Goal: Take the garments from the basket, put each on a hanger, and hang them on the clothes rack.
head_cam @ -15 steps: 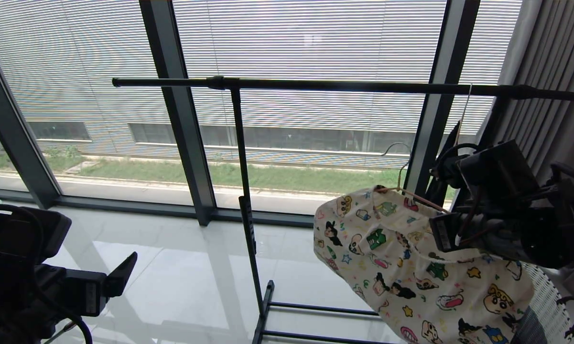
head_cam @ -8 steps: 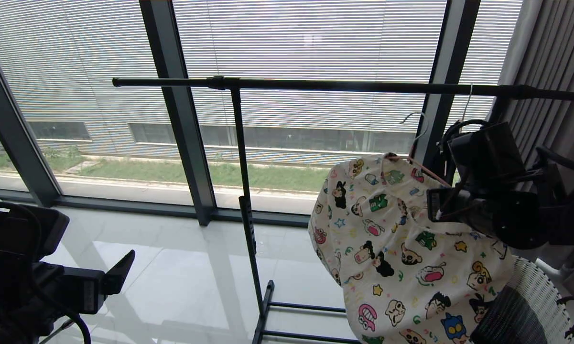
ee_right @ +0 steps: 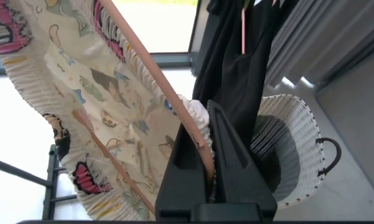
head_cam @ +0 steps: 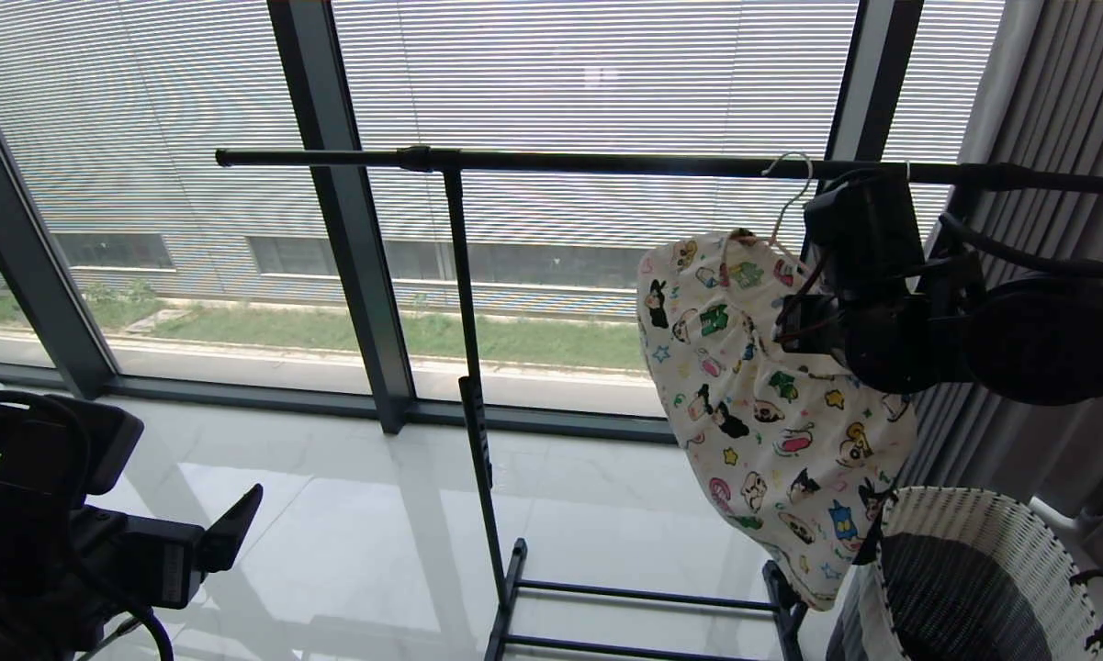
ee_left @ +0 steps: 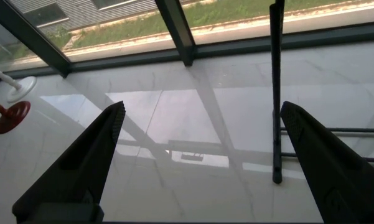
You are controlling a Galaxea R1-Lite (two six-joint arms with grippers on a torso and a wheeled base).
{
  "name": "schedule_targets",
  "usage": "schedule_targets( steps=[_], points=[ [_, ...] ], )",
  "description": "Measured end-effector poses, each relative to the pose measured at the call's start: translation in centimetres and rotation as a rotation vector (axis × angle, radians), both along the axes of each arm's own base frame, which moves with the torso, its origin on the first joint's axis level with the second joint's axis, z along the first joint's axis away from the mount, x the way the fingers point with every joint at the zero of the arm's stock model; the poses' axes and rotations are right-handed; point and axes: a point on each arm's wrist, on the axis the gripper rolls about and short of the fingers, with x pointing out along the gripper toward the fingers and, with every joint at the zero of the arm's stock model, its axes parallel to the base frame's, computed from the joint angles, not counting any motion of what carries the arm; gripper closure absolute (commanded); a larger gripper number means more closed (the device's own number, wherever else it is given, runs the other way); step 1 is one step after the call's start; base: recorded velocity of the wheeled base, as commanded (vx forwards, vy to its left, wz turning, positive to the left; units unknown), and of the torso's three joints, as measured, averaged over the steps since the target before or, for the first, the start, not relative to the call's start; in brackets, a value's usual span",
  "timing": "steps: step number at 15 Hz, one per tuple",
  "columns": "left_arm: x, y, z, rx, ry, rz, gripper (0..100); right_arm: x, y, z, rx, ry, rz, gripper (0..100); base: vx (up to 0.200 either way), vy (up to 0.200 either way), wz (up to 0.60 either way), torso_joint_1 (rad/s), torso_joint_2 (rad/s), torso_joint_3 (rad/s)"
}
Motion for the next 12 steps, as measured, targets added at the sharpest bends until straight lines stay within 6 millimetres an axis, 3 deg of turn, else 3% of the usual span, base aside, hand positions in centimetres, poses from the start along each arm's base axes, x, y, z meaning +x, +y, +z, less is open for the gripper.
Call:
schedule_targets(
  steps=[8, 12],
  points=[
    [-0.2, -0.8, 0.0, -0.002, 0.0, -0.059, 0, 0.9, -0.4, 1.3, -0.031, -0.085, -0.006, 100, 0.2, 0.0, 0.0, 0.004, 0.0, 0.003],
    [-0.3, -0.9, 0.0, -0.003, 0.001, -0.063, 0, 1.3, -0.5, 1.0, -0.066, -0.075, -0.004, 100, 0.0, 0.0, 0.0, 0.0, 0.0, 0.0]
  ],
)
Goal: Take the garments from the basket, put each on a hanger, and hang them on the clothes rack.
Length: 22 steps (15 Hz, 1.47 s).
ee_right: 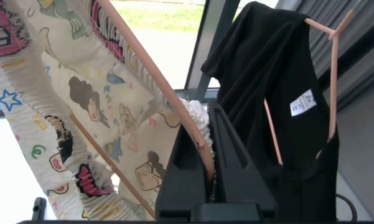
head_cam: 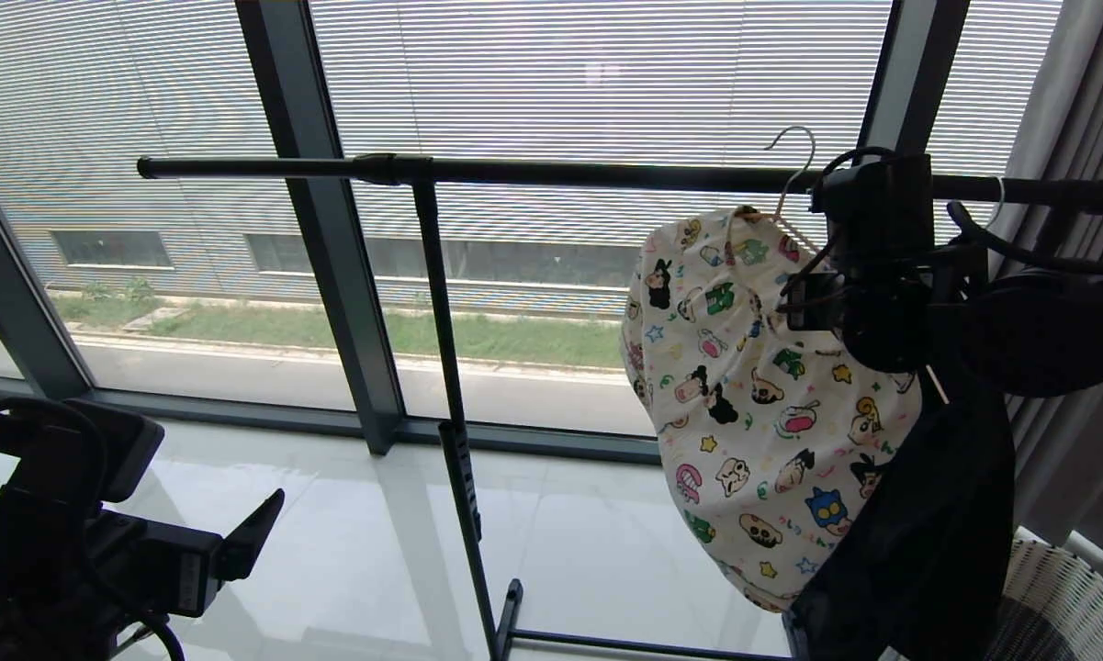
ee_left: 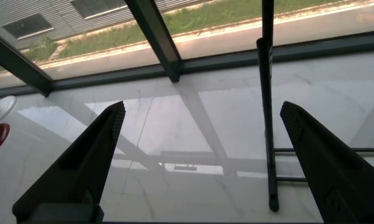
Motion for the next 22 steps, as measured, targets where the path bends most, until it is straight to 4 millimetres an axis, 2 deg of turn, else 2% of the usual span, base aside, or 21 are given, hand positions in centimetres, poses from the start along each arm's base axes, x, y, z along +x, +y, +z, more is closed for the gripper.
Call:
schedule_targets(
  steps=[3, 9, 15, 16, 19, 22],
  points=[
    [0.0, 0.0, 0.0, 0.0, 0.001, 0.0, 0, 1.0, -0.2, -0.7, -0.032, 0.01, -0.014, 100, 0.0, 0.0, 0.0, 0.0, 0.0, 0.0],
    [0.0, 0.0, 0.0, -0.001, 0.001, 0.0, 0, 4.9, -1.2, -2.6, -0.123, -0.027, -0.059, 100, 0.0, 0.0, 0.0, 0.0, 0.0, 0.0],
    [0.0, 0.0, -0.1, 0.0, 0.003, 0.0, 0, 5.4, -0.7, -4.0, -0.154, 0.002, -0.073, 100, 0.0, 0.0, 0.0, 0.0, 0.0, 0.0],
    [0.0, 0.0, -0.1, 0.0, 0.004, 0.0, 0, 5.4, -0.6, -4.0, -0.155, 0.003, -0.072, 0, 0.0, 0.0, 0.0, 0.0, 0.0, 0.0],
    [0.0, 0.0, -0.1, 0.0, 0.002, 0.0, 0, 5.0, -0.6, -3.7, -0.152, -0.003, -0.069, 0, 0.0, 0.0, 0.0, 0.0, 0.0, 0.0],
    [-0.2, 0.1, 0.1, -0.001, -0.007, 0.002, 0, 3.3, -1.4, -2.5, -0.182, 0.017, -0.052, 0, 0.0, 0.0, 0.0, 0.0, 0.0, 0.0]
  ],
)
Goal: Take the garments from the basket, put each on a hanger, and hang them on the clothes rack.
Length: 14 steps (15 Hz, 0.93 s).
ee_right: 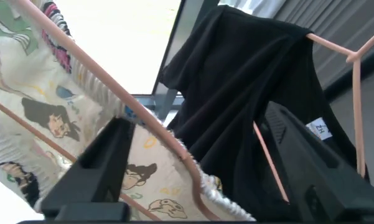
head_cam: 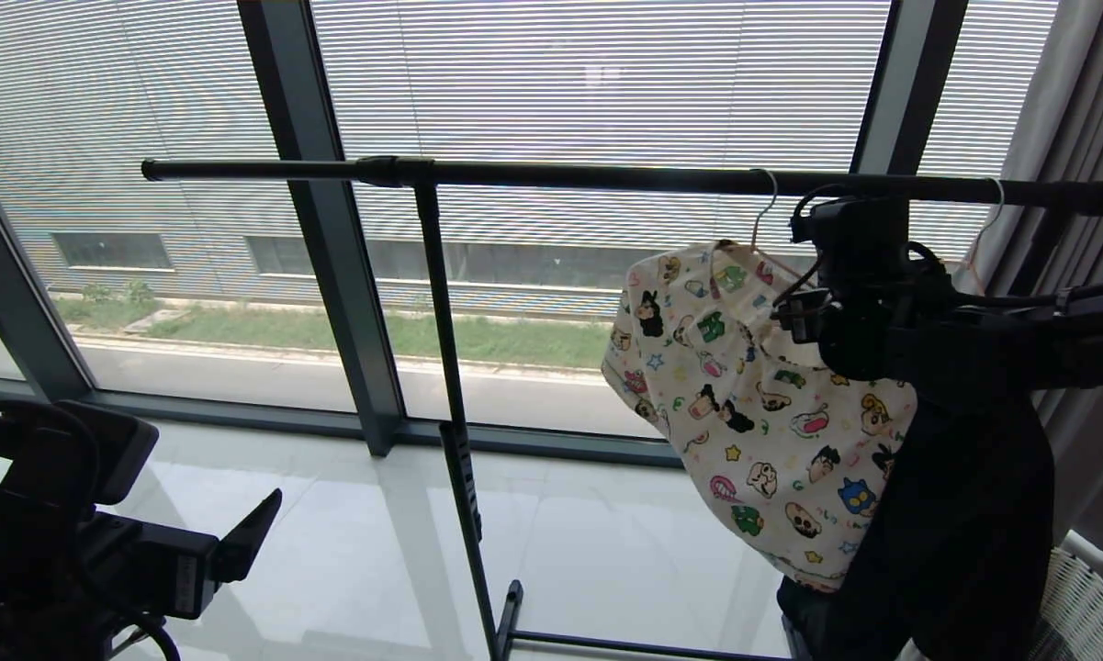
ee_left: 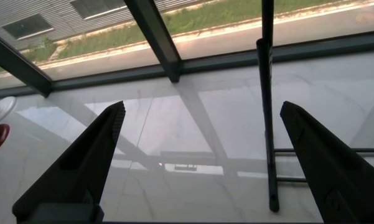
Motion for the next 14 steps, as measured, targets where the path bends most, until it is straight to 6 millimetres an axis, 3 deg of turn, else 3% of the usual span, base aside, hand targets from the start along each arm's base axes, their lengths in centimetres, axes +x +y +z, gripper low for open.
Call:
schedule_targets(
  steps=[7, 11, 14],
  points=[
    [-1.2, 1.6, 0.3, -0.012, -0.05, 0.091, 0, -10.5, -5.7, 6.1, -0.021, 0.126, 0.159, 0, 0.0, 0.0, 0.0, 0.0, 0.0, 0.0],
    [-1.8, 2.9, 0.6, -0.019, -0.086, 0.186, 0, -15.7, -7.6, 7.3, 0.098, 0.089, 0.33, 0, 0.0, 0.0, 0.0, 0.0, 0.0, 0.0],
    [-3.0, 3.3, 0.3, -0.017, -0.107, 0.204, 0, -19.1, -9.7, 6.4, 0.054, 0.19, 0.329, 0, 0.0, 0.0, 0.0, 0.0, 0.0, 0.0]
  ],
)
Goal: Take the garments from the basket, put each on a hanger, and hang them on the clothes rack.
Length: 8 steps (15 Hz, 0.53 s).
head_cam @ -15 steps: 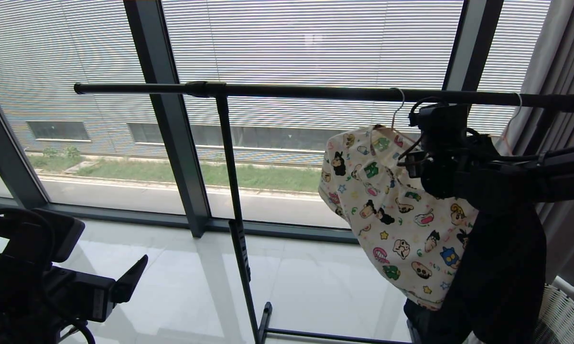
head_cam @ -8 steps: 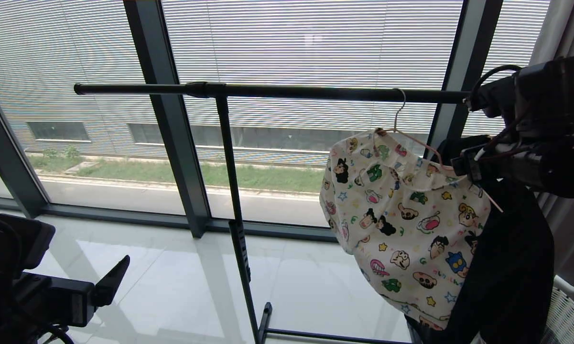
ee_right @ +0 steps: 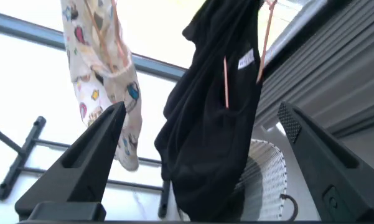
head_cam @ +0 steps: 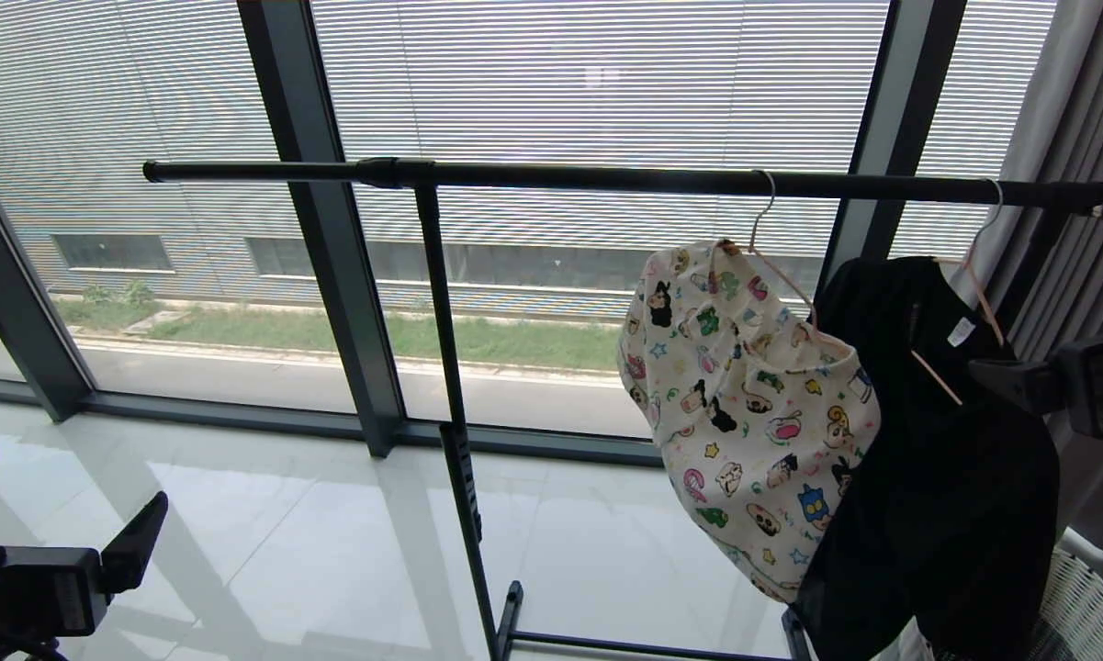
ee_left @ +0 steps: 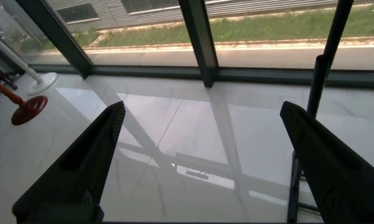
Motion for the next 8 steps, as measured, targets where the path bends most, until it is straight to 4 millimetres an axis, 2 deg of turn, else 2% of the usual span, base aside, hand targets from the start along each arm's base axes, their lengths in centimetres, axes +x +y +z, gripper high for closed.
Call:
schedule_targets(
  steps=[4, 8],
  points=[
    [-3.3, 0.7, -1.8, 0.011, -0.043, 0.029, 0, -5.4, -4.6, -3.0, -0.093, 0.086, -0.085, 0, 0.0, 0.0, 0.0, 0.0, 0.0, 0.0],
    [-7.1, 1.3, -4.1, 0.023, -0.051, 0.082, 0, -11.0, -8.5, -8.0, -0.15, 0.131, -0.356, 0, 0.0, 0.0, 0.0, 0.0, 0.0, 0.0]
  ],
)
